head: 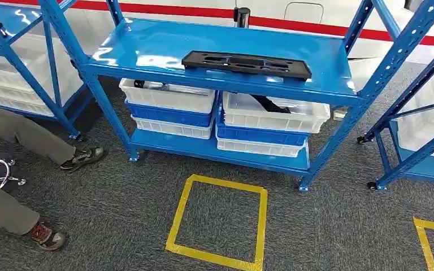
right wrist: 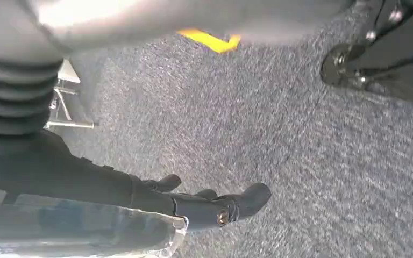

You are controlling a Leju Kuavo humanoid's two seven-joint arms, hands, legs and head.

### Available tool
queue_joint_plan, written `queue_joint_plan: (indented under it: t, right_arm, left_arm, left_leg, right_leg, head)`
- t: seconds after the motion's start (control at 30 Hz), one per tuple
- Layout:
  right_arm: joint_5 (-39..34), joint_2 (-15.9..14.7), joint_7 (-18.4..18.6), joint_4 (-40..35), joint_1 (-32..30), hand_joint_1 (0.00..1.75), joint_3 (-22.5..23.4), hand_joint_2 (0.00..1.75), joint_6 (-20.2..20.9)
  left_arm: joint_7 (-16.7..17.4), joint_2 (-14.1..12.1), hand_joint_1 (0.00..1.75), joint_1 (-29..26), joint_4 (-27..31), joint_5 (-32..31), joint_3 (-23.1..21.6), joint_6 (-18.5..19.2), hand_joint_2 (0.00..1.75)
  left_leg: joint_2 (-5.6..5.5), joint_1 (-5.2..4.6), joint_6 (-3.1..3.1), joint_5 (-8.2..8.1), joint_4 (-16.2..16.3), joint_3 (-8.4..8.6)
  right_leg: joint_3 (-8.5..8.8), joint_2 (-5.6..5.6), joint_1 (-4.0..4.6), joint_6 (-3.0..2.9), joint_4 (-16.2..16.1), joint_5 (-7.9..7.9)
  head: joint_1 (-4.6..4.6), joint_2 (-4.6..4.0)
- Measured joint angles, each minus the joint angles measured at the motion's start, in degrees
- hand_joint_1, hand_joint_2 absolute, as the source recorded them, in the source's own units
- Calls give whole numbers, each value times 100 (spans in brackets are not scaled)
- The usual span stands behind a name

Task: Take the parts from the cabinet and place them on the table.

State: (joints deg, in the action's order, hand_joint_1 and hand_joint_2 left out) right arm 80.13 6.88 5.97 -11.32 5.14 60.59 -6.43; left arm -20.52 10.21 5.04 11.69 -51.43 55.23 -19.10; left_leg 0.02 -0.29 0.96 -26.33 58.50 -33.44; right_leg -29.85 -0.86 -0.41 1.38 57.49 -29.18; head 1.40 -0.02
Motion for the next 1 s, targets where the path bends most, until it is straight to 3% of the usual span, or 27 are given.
queue_joint_plan:
  t: [0.03, 0.23, 1.0]
  right_arm:
    - [0, 0, 11, 0, 1, 0, 0, 175, 0]
    - [2, 4, 92, 0, 3, 0, 0, 175, 0]
    - [129, 9, 245, 0, 4, 0, -42, 175, -39]
  left_arm:
    - [-20, -2, 0, 0, 0, 2, 0, 41, 175]
    - [-2, -4, 0, 0, 0, 2, 0, 59, 175]
    - [-2, -4, 0, -1, 0, 37, 7, 232, 175]
  left_leg:
    - [-5, -10, 29, -1, 0, -1]
    - [-16, -23, 61, -10, 2, -3]
    - [-18, 15, 67, -14, 3, 13]
  right_leg:
    - [8, -3, -5, 3, -12, 2]
    - [29, -4, -20, 57, -52, 15]
    - [28, -6, -14, 59, -53, 16]
  head:
    - [-2, 0]
    - [-4, 0]
    - [0, 0]
